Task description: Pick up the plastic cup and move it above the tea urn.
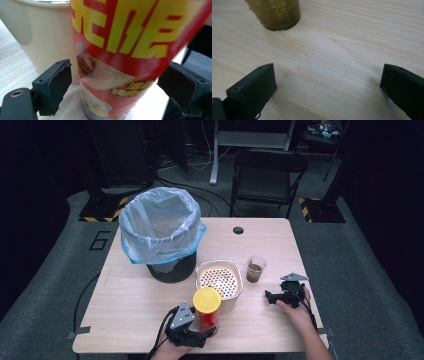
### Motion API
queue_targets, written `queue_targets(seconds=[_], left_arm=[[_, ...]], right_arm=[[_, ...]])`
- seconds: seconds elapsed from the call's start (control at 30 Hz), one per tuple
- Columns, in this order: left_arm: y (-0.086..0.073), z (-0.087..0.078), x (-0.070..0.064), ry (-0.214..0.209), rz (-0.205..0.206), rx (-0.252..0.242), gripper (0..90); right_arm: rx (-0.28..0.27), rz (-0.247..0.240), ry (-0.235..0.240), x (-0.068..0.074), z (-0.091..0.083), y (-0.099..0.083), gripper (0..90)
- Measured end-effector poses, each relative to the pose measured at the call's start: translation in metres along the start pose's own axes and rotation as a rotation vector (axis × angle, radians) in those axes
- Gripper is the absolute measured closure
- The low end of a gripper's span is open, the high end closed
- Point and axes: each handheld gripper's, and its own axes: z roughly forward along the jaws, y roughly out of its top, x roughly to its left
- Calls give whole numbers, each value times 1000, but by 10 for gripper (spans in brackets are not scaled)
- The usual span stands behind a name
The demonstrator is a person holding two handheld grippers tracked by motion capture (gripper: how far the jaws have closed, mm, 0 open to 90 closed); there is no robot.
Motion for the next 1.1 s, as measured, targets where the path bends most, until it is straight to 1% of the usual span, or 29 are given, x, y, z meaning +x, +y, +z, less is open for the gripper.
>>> queue_targets(seconds=[0.03,0.07,0.13,0.17,0.27,0.3,0.33,0.37,0.47,0.63,0.67,0.73,0.77,0.83,0.87,0.9,0.93,1.0,1.03,1.1], left_arm=[[0,1,2,5,16,9,119],[0,4,1,10,15,1,119],[0,4,1,6,17,2,119],[-1,5,0,20,20,-7,123],[-3,5,1,20,29,-4,157],[-4,4,2,3,29,-11,184],[-5,4,1,3,42,-24,206],[-5,4,0,2,49,-18,222],[-6,4,0,8,61,-26,228],[-5,3,-1,5,72,-15,233],[-5,3,-2,15,74,-27,233],[-5,3,-2,17,78,-23,234],[-5,1,-2,14,82,-17,235],[-7,-3,-5,32,86,-21,236],[-7,-6,-5,33,96,-14,236],[-7,-6,-5,33,96,-14,236],[-8,-12,-3,53,107,-7,236],[-9,-15,-1,60,104,-3,236],[-10,-22,6,74,99,1,236],[-13,-30,16,95,89,9,236]], right_arm=[[0,0,0,0,0,0,0],[0,0,0,0,0,0,0],[0,1,0,0,0,0,0],[0,2,0,0,0,0,0],[0,0,0,0,0,0,0],[0,0,0,0,0,0,0],[0,0,0,0,0,0,0],[0,0,0,0,0,0,0],[0,0,0,0,0,0,0],[0,0,0,0,0,0,0],[0,0,0,0,0,0,0],[0,0,0,0,0,0,0],[0,0,0,0,0,0,0],[0,0,0,0,0,0,0],[0,0,0,0,0,0,0],[0,0,0,0,0,0,0],[0,0,0,0,0,0,0],[0,0,0,0,0,0,0],[-1,-1,1,0,0,0,0],[-1,-2,2,0,0,0,0]])
